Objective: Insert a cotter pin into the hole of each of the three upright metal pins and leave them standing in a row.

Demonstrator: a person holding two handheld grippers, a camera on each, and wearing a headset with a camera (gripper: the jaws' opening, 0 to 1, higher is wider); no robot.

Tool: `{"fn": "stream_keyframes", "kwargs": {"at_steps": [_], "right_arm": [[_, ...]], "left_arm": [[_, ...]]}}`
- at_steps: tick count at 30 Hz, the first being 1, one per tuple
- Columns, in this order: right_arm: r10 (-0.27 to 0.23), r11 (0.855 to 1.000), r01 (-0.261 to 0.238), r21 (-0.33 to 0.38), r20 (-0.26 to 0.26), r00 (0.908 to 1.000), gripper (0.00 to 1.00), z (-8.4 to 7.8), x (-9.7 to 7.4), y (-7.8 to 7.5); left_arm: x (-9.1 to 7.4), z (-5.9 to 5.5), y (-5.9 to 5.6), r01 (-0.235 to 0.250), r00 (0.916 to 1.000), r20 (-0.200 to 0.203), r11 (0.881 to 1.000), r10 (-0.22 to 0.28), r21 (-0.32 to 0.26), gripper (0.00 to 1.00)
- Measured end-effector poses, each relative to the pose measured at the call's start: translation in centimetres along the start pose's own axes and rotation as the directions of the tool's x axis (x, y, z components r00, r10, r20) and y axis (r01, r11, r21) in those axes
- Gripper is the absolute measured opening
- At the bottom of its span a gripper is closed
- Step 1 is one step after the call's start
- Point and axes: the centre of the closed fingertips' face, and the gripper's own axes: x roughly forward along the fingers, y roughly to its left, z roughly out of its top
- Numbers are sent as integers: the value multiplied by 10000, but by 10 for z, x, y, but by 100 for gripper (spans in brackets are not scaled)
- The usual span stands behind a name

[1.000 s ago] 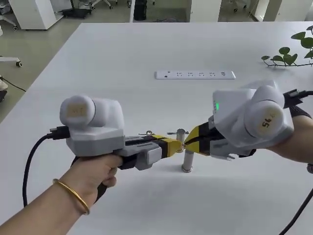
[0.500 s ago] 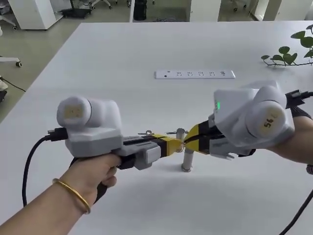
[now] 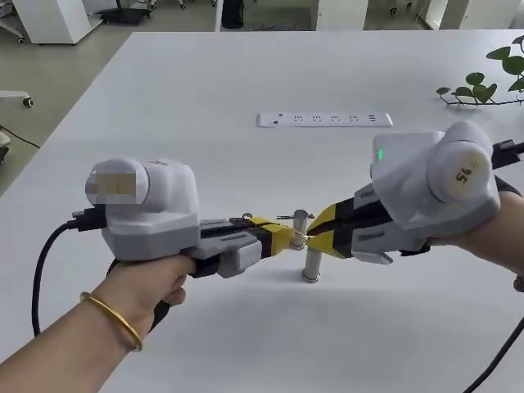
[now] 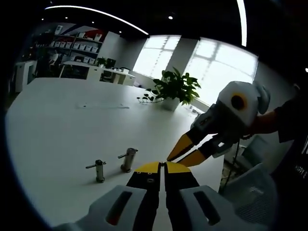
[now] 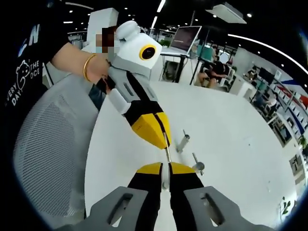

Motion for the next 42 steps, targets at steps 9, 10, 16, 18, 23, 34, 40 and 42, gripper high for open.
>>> {"fn": "stream_keyframes", "kwargs": {"at_steps": [9,10,16,18,23,34,40,42], "right_arm": [[346,9903,-408,1330,491,9982,3,-3,-2,3],[420,9883,-494,1441,536,9977,3,-3,-2,5],[1024,9674,-1248,2204,1103,9886,5,-3,-2,16],[1303,9571,-1589,2422,1298,9829,5,-2,-3,20],[1687,9482,-2037,2439,1568,9731,7,-3,-5,26],[2646,9125,-3072,2700,1829,9468,7,-5,-4,45],[3021,8986,-3467,2691,1936,9334,6,-3,-4,52],[3205,8963,-3624,2556,1916,9277,5,-2,-4,57]], "left_arm": [[-6,-6,-3,364,9988,-353,9971,-340,672,0],[-7,-7,-4,426,9985,-383,9963,-398,742,0],[-10,-11,-13,973,9946,-464,9884,-925,1167,0],[-11,-14,-15,1120,9929,-555,9838,-1051,1400,0],[-15,-16,-20,1507,9879,-619,9754,-1424,1611,0],[-20,-23,-35,2335,9718,-759,9556,-2232,1799,0],[-22,-25,-44,2686,9630,-771,9427,-2582,1977,0],[-22,-25,-45,2759,9610,-742,9408,-2663,1969,0]]}}
